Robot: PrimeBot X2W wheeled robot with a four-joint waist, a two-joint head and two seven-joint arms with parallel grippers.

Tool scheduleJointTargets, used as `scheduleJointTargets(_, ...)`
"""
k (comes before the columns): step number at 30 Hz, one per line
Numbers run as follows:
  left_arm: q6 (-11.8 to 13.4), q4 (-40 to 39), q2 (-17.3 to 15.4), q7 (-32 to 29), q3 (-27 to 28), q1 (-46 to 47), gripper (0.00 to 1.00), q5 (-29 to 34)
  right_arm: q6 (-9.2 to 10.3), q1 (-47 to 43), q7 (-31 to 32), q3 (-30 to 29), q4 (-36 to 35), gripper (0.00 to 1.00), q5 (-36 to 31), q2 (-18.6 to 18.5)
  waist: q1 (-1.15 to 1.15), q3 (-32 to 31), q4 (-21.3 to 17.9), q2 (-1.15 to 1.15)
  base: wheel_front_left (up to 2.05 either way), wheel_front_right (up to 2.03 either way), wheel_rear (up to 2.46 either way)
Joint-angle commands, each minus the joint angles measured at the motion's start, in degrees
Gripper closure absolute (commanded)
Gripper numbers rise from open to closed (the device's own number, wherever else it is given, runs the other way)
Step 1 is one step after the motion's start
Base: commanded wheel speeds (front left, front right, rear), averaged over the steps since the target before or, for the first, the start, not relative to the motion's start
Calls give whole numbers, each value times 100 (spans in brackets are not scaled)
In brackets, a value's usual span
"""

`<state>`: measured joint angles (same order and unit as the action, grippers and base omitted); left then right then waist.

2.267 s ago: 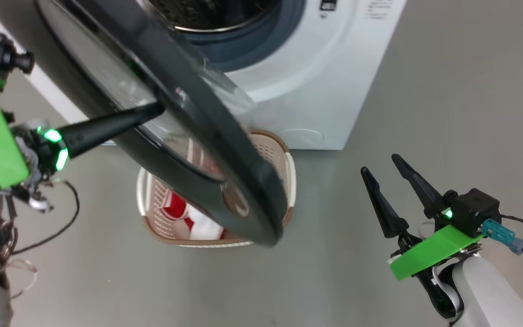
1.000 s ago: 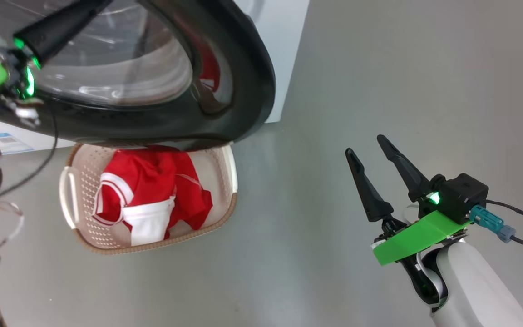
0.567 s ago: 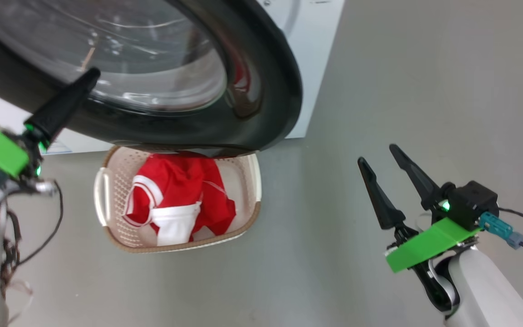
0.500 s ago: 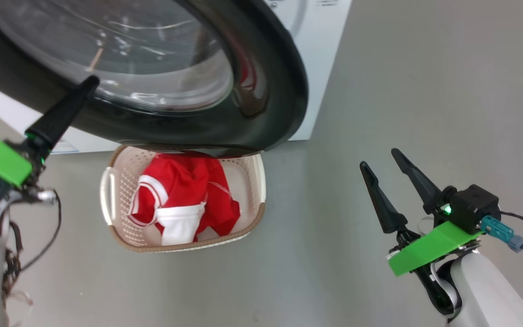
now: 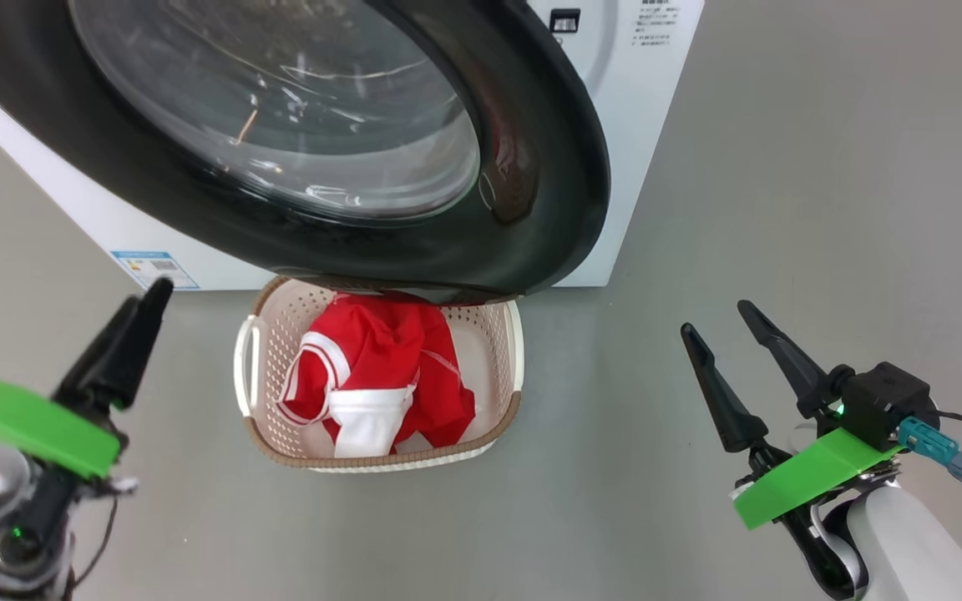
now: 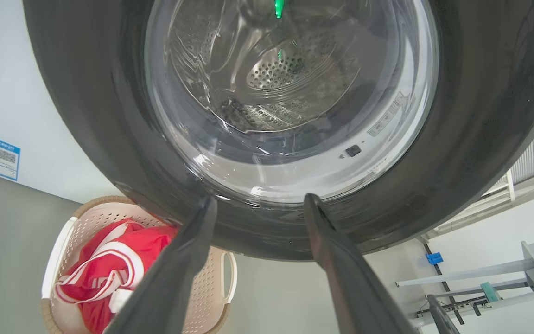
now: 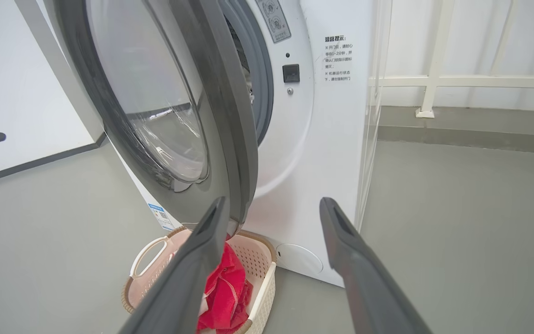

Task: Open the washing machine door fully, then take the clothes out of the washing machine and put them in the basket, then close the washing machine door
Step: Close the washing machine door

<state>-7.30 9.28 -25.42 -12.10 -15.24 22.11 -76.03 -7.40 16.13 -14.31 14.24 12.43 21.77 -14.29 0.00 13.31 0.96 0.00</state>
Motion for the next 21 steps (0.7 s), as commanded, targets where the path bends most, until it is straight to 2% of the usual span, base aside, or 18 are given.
scheduleJointTargets(1, -19, -136, -307, 140, 190, 23, 0, 40, -9, -123, -69, 95, -124, 0, 68, -51, 0, -39, 17, 0, 0, 0, 0)
scheduleJointTargets(15, -19, 164, -817, 2330, -874, -933, 0, 272, -9, -586, -69, -103, -123, 0, 108, -136, 0, -352, -218, 0, 0, 0, 0)
scheduleJointTargets(21, -19, 560, -833, 2691, -942, -1092, 0, 793, -9, -779, -69, -210, -166, 0, 114, -151, 0, -437, -331, 0, 0, 0, 0)
